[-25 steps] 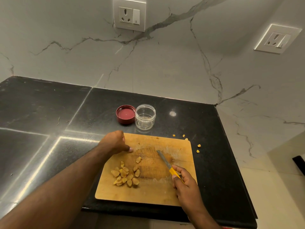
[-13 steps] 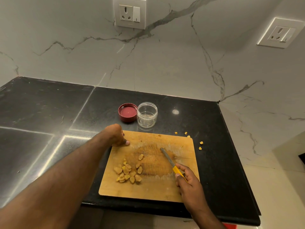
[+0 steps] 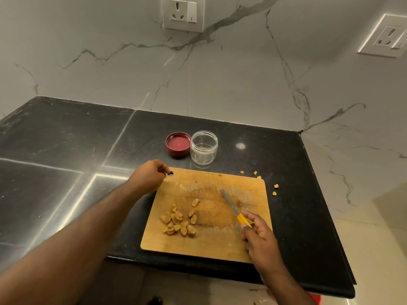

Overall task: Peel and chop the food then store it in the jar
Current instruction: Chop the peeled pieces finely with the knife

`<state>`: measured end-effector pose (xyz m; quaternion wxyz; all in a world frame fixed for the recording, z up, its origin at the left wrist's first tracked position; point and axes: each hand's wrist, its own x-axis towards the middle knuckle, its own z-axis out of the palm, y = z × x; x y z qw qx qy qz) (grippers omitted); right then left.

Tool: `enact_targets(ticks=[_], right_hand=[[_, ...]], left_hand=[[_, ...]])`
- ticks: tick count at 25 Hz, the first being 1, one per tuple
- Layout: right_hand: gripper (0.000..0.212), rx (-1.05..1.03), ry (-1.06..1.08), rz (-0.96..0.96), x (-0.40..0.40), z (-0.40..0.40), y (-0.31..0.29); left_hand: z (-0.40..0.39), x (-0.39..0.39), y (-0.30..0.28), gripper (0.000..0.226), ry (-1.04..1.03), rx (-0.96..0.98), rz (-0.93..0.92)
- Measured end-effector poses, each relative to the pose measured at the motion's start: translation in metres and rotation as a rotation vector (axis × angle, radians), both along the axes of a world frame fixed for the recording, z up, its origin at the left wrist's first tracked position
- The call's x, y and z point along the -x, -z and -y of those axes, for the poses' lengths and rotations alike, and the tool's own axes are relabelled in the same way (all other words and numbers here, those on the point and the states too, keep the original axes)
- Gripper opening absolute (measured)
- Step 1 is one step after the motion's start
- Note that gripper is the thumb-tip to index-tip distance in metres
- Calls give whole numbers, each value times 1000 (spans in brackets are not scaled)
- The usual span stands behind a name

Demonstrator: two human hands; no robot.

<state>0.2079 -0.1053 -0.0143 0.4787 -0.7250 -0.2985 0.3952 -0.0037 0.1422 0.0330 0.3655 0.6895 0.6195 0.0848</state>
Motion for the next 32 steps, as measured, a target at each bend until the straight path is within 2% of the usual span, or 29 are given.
enact_targets(ticks=[2, 5, 10, 13, 17, 21, 25, 29, 32], right_hand=[[30, -12, 6, -31, 1, 0, -3], [30, 2, -15, -26, 2, -1, -3], [30, 26, -150, 125, 10, 0, -8], [30, 25, -150, 118, 13, 1, -8], [30, 35, -119, 71, 9, 5, -2], [30, 25, -107, 37, 11, 10, -2], [29, 24, -109, 46, 14, 8, -7], [29, 19, -108, 31, 14, 8, -9], [30, 25, -99, 19, 13, 10, -10]], left_hand=[[18, 4, -4, 15, 99, 34, -2], [49, 7, -2, 25, 253, 26, -87], [80, -15, 9, 41, 460, -187, -133], [84, -28, 14, 41, 632, -270, -272], [81, -12, 8, 32, 669, -256, -347], [80, 3, -2, 33, 660, -268, -327], [94, 0, -3, 38, 801, -240, -331], [103, 1, 1, 24, 823, -268, -316], [105, 2, -3, 11, 756, -240, -200]])
